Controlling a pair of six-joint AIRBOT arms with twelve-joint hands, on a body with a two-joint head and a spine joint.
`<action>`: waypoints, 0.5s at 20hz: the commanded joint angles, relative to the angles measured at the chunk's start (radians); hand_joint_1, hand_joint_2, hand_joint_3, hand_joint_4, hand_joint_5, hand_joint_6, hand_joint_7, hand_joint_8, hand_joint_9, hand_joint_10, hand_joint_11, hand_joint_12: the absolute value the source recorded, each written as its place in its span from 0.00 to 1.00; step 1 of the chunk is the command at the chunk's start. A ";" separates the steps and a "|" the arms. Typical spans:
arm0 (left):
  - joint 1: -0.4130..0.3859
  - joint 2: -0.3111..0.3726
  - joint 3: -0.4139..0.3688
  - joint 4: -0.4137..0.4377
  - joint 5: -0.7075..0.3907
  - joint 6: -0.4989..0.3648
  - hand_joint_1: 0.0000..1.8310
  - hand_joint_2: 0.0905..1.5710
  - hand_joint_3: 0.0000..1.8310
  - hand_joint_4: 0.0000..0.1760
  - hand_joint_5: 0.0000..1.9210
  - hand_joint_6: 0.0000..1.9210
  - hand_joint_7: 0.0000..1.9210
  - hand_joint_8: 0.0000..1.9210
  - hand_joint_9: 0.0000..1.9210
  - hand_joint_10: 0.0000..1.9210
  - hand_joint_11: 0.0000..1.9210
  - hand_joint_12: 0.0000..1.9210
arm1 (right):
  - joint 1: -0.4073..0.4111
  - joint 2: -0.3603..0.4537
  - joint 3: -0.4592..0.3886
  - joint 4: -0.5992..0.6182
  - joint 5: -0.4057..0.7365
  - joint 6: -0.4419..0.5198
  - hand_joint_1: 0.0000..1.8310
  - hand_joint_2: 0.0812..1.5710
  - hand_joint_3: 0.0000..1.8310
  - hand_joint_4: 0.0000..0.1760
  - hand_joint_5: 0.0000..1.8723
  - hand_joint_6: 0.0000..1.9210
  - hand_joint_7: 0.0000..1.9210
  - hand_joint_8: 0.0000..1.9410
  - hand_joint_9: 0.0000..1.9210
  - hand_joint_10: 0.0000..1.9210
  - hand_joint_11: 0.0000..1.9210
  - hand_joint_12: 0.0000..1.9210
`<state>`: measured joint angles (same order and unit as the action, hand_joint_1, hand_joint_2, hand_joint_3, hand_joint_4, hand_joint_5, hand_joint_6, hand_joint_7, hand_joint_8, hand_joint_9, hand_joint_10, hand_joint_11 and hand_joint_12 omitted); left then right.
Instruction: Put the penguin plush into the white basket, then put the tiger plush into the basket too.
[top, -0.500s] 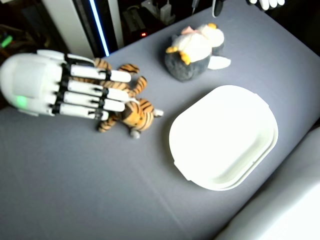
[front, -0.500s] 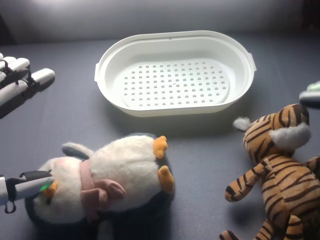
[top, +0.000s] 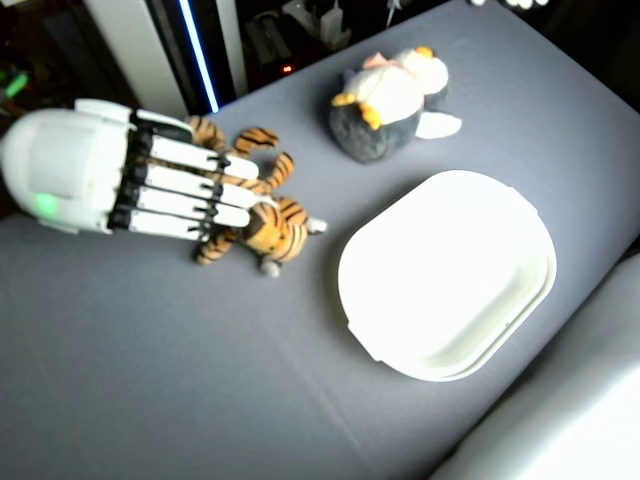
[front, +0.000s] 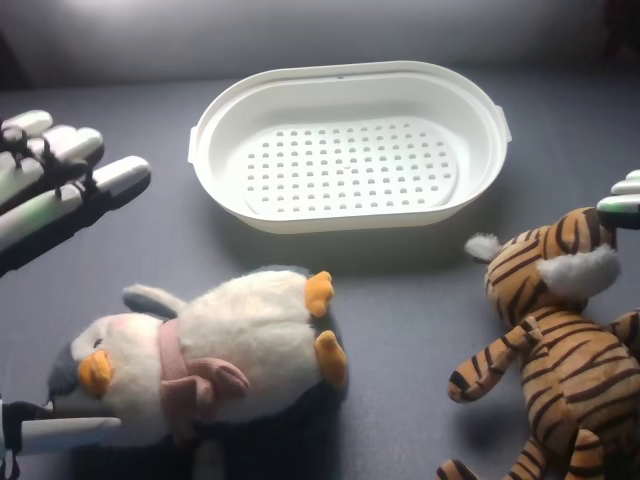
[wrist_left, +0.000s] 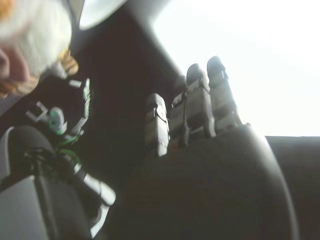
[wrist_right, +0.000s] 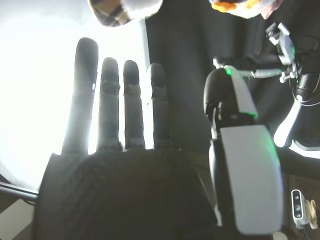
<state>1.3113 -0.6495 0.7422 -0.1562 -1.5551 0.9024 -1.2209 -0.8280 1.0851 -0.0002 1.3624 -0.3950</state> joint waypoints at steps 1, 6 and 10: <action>-0.006 -0.014 0.004 -0.015 -0.047 -0.002 0.34 0.46 0.00 1.00 0.04 0.00 0.05 0.00 0.05 0.00 0.01 0.06 | 0.006 -0.001 0.003 0.026 0.119 0.007 0.31 0.77 0.00 0.30 0.23 0.00 0.20 0.00 0.19 0.01 0.20 0.04; -0.036 -0.079 0.040 -0.049 0.147 0.027 0.32 0.46 0.00 1.00 0.03 0.00 0.01 0.00 0.02 0.00 0.01 0.07 | 0.006 -0.002 0.004 0.026 0.115 0.007 0.34 0.78 0.00 0.16 0.24 0.00 0.21 0.00 0.20 0.00 0.20 0.03; -0.103 -0.127 0.070 -0.076 0.277 0.093 0.37 0.43 0.00 1.00 0.00 0.00 0.00 0.00 0.00 0.00 0.00 0.07 | 0.006 -0.003 0.004 0.026 0.113 0.007 0.32 0.78 0.00 0.24 0.24 0.00 0.22 0.00 0.21 0.00 0.21 0.03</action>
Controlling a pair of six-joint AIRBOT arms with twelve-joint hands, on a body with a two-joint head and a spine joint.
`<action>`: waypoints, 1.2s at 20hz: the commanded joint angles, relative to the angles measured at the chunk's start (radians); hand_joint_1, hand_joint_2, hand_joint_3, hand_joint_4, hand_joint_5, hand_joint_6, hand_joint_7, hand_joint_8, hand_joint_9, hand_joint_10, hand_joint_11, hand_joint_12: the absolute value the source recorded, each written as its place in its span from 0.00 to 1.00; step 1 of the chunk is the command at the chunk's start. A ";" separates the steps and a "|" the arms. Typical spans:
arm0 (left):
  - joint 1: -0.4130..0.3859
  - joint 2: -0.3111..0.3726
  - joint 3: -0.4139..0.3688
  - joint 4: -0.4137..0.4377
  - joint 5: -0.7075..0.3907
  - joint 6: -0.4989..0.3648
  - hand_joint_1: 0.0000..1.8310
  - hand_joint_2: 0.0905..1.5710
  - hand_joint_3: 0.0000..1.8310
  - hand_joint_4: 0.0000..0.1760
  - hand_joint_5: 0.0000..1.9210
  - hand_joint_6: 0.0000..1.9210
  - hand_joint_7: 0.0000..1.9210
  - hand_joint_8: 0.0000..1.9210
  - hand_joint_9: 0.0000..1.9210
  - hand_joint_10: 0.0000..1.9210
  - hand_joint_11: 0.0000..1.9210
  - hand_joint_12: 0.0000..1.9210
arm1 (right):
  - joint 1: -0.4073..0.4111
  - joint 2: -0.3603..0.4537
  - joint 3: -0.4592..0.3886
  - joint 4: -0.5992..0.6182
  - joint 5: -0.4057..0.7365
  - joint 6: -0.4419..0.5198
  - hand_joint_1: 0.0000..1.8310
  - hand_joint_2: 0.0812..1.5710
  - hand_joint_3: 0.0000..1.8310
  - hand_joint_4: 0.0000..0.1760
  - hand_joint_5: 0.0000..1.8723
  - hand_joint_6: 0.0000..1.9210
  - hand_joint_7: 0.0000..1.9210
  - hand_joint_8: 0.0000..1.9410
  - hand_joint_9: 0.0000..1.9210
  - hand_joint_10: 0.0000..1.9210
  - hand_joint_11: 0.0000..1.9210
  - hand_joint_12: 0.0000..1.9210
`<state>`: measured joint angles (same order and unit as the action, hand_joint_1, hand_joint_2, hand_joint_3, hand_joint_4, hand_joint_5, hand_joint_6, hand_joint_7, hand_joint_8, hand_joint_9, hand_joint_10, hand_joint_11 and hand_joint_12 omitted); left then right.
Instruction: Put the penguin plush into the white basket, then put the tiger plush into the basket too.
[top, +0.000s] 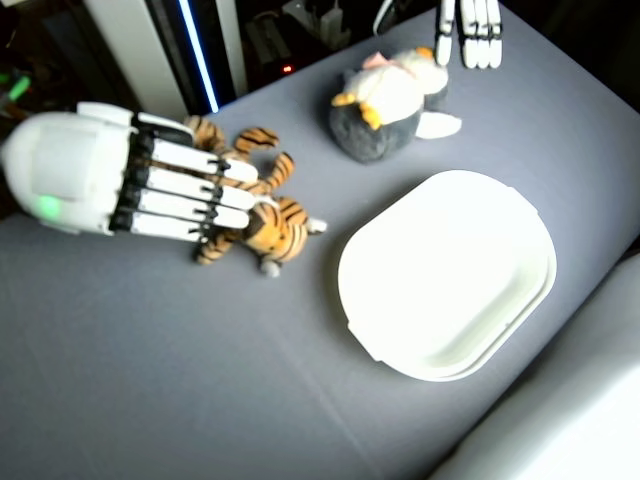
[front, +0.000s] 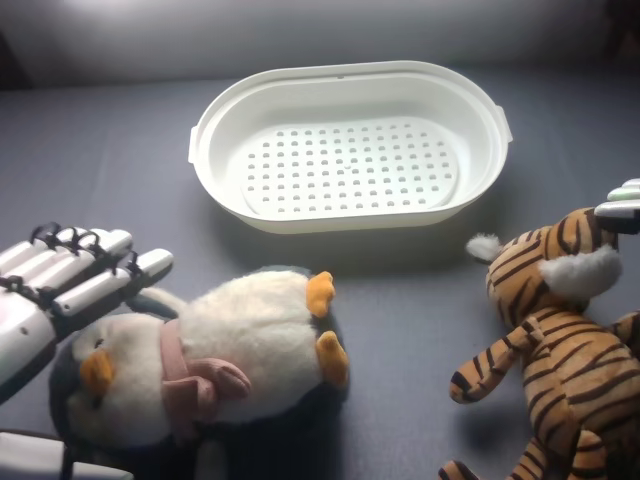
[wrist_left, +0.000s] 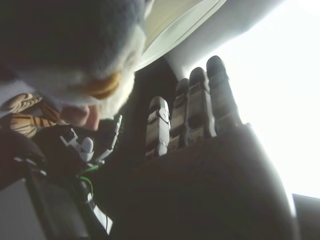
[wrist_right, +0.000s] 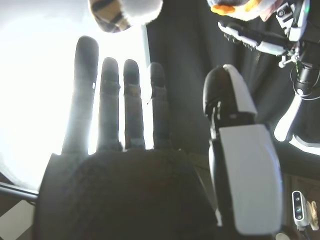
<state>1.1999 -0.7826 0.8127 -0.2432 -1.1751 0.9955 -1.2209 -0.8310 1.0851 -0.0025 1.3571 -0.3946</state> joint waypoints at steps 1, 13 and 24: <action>-0.020 -0.009 0.006 0.002 -0.059 0.000 0.39 0.43 0.00 1.00 0.00 0.00 0.00 0.00 0.00 0.00 0.00 0.07 | 0.006 0.001 0.004 0.028 0.118 0.006 0.33 0.78 0.00 0.20 0.24 0.00 0.22 0.00 0.21 0.00 0.21 0.03; -0.106 -0.067 0.037 -0.087 -0.005 0.212 0.69 0.69 0.00 0.00 0.59 0.27 0.46 0.68 0.48 0.62 0.46 0.74 | 0.005 0.000 0.004 0.031 0.114 0.007 0.36 0.79 0.00 0.05 0.25 0.00 0.21 0.00 0.21 0.00 0.22 0.02; -0.312 -0.069 0.155 0.017 -0.228 -0.015 0.75 0.68 0.00 0.00 0.56 0.39 0.48 0.54 0.48 0.62 0.39 0.61 | 0.005 -0.007 0.009 0.032 0.113 0.007 0.33 0.80 0.00 0.05 0.25 0.00 0.22 0.00 0.21 0.00 0.22 0.01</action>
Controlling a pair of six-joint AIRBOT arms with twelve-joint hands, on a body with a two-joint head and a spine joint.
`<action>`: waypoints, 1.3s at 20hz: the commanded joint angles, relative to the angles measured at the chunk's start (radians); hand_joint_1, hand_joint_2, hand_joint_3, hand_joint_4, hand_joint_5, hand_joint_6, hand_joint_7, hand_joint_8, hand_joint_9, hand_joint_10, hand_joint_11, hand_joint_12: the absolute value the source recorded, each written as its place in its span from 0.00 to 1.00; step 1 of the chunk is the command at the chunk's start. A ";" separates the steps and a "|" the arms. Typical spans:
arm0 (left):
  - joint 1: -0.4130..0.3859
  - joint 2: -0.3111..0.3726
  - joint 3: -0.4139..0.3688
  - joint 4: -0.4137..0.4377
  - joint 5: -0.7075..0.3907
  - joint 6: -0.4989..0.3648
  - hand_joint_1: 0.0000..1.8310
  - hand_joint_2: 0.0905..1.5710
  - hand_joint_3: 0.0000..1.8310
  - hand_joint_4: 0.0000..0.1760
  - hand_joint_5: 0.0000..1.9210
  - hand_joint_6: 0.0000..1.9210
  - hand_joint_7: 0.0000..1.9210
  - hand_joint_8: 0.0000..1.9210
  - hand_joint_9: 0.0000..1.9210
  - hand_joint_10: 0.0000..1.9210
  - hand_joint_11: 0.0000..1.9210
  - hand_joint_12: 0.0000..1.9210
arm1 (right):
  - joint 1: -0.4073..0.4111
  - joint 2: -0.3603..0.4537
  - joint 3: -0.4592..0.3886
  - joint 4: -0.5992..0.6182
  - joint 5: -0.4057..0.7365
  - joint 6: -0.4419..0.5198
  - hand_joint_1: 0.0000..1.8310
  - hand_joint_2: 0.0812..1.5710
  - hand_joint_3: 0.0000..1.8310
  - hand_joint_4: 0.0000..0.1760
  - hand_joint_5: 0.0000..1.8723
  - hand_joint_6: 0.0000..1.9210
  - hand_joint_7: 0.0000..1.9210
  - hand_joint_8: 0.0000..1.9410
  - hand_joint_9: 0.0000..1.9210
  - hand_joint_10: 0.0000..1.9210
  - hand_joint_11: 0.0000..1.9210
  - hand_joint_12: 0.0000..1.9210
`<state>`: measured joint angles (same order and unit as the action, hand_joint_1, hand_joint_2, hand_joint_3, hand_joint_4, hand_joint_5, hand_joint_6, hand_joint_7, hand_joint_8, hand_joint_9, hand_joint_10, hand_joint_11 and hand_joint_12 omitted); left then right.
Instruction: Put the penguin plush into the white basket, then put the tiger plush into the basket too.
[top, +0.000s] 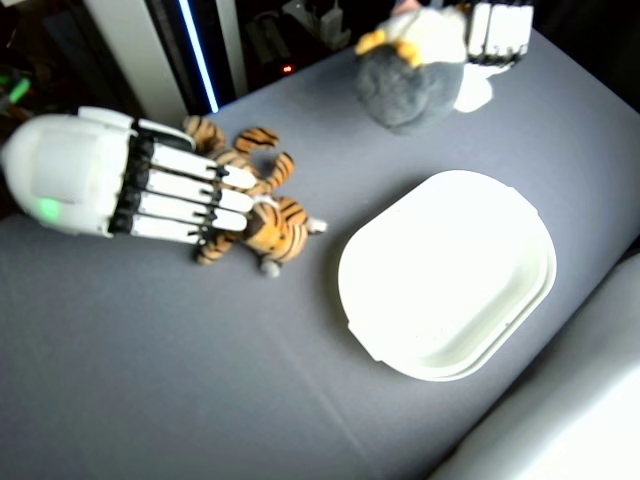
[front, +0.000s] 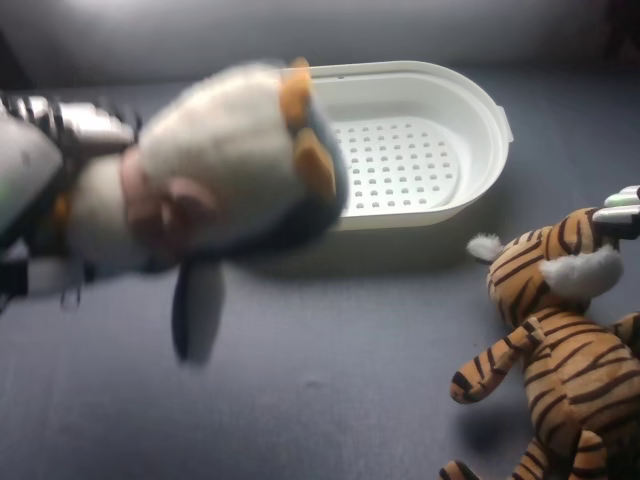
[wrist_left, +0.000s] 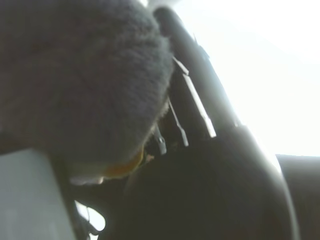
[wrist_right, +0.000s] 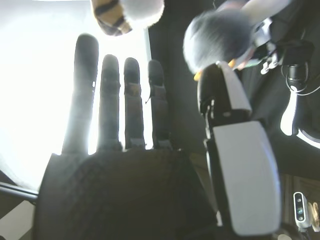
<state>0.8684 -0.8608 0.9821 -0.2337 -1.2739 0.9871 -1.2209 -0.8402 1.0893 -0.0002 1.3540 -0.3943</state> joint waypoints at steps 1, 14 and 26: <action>-0.040 -0.013 0.019 0.009 -0.081 -0.007 0.75 0.68 0.00 0.00 0.56 0.39 0.48 0.55 0.48 0.61 0.37 0.59 | 0.005 0.001 0.006 0.030 0.116 0.007 0.34 0.81 0.00 0.05 0.24 0.00 0.21 0.00 0.21 0.00 0.22 0.01; -0.356 -0.176 0.275 -0.041 0.400 0.066 0.49 0.51 0.00 0.78 0.13 0.00 0.11 0.00 0.09 0.00 0.00 0.31 | 0.006 -0.008 0.015 0.029 0.116 0.011 0.35 0.81 0.00 0.09 0.25 0.00 0.22 0.00 0.22 0.00 0.24 0.01; -0.085 0.020 -0.018 0.054 0.043 0.106 0.56 0.51 0.00 0.96 0.05 0.00 0.02 0.00 0.02 0.00 0.00 0.14 | 0.023 0.001 -0.008 -0.054 0.141 0.028 0.47 0.73 0.00 0.28 0.25 0.00 0.22 0.00 0.22 0.00 0.24 0.00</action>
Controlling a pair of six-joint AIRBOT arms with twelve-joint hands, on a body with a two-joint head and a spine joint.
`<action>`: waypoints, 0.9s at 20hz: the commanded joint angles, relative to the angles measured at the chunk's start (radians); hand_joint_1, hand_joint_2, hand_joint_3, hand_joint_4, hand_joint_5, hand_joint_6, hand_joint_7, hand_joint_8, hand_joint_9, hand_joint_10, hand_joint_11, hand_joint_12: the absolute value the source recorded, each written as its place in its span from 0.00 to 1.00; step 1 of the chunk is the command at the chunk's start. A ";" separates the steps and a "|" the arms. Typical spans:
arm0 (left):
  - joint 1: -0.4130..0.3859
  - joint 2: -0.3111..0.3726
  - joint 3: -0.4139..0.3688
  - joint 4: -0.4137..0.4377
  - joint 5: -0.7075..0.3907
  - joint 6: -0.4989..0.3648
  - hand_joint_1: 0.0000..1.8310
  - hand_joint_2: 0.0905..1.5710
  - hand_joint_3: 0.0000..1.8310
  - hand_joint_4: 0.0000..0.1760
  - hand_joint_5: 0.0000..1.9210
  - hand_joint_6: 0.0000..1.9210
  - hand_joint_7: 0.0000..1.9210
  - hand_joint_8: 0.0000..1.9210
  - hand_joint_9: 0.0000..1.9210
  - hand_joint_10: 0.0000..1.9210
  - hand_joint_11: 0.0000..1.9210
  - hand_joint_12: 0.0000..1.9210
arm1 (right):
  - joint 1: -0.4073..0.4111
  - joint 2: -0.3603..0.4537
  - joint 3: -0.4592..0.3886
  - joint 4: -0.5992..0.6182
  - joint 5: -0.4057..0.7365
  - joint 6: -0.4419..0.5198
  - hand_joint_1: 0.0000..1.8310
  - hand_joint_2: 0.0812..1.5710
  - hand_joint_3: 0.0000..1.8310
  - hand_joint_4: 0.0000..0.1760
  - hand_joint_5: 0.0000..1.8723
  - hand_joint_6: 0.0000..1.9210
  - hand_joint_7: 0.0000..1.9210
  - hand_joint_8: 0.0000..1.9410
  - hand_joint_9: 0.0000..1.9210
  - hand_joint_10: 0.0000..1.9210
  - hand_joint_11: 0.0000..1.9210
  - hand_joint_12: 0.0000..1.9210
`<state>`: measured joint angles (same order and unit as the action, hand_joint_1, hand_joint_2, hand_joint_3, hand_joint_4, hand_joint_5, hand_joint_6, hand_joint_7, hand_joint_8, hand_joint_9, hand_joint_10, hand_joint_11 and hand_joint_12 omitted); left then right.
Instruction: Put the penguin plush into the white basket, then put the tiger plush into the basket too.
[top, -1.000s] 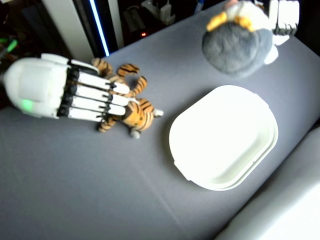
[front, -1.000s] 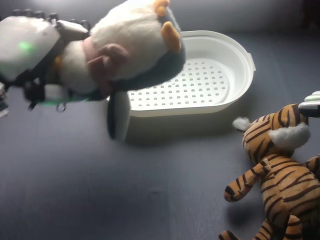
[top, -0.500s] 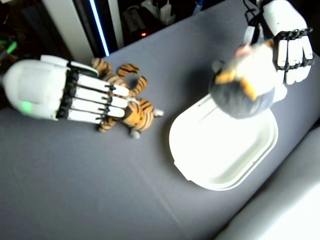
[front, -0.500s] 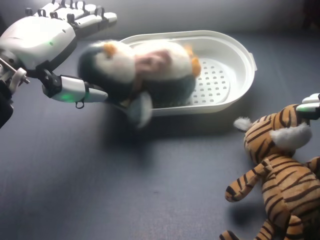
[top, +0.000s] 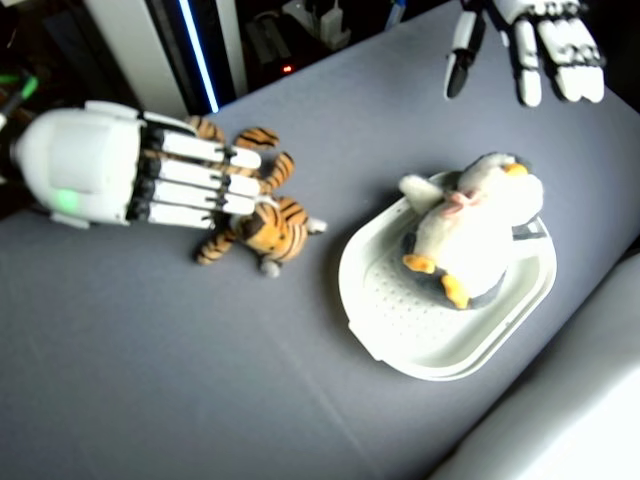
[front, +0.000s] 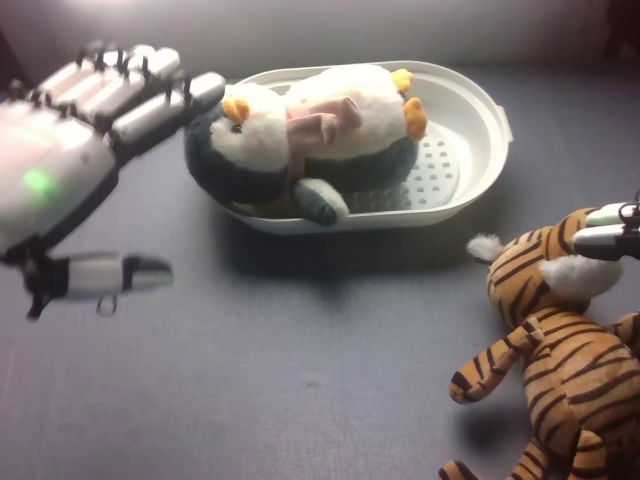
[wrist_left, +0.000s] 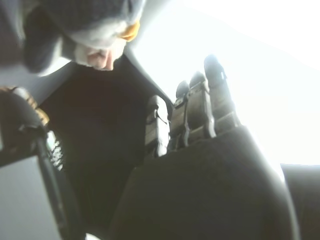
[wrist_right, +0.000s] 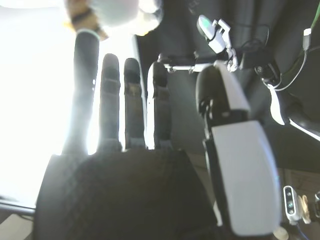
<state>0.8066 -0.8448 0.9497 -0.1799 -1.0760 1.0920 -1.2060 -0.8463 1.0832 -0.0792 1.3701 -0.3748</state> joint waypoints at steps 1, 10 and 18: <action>-0.009 0.013 0.001 0.004 -0.169 0.001 0.55 0.51 0.00 0.99 0.05 0.00 0.01 0.00 0.01 0.00 0.00 0.14 | 0.010 0.009 -0.006 0.019 0.126 0.009 0.48 0.72 0.00 0.29 0.25 0.00 0.21 0.00 0.21 0.00 0.23 0.00; 0.227 0.106 -0.128 -0.024 -0.366 -0.014 0.48 0.52 0.00 1.00 0.02 0.00 0.00 0.00 0.00 0.00 0.00 0.05 | -0.003 0.031 -0.060 -0.111 0.046 0.030 0.52 0.70 0.00 0.83 0.21 0.00 0.17 0.00 0.18 0.00 0.25 0.01; 0.230 0.093 -0.127 -0.030 -0.365 -0.025 0.48 0.52 0.00 1.00 0.04 0.00 0.02 0.00 0.01 0.00 0.02 0.06 | 0.015 0.003 -0.022 -0.142 -0.177 0.000 0.61 0.65 0.00 0.50 0.26 0.01 0.19 0.00 0.17 0.00 0.26 0.01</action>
<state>1.0397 -0.7502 0.8219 -0.2173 -1.3178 1.0714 -1.1931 -0.8440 1.0626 -0.2466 1.1191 -0.3775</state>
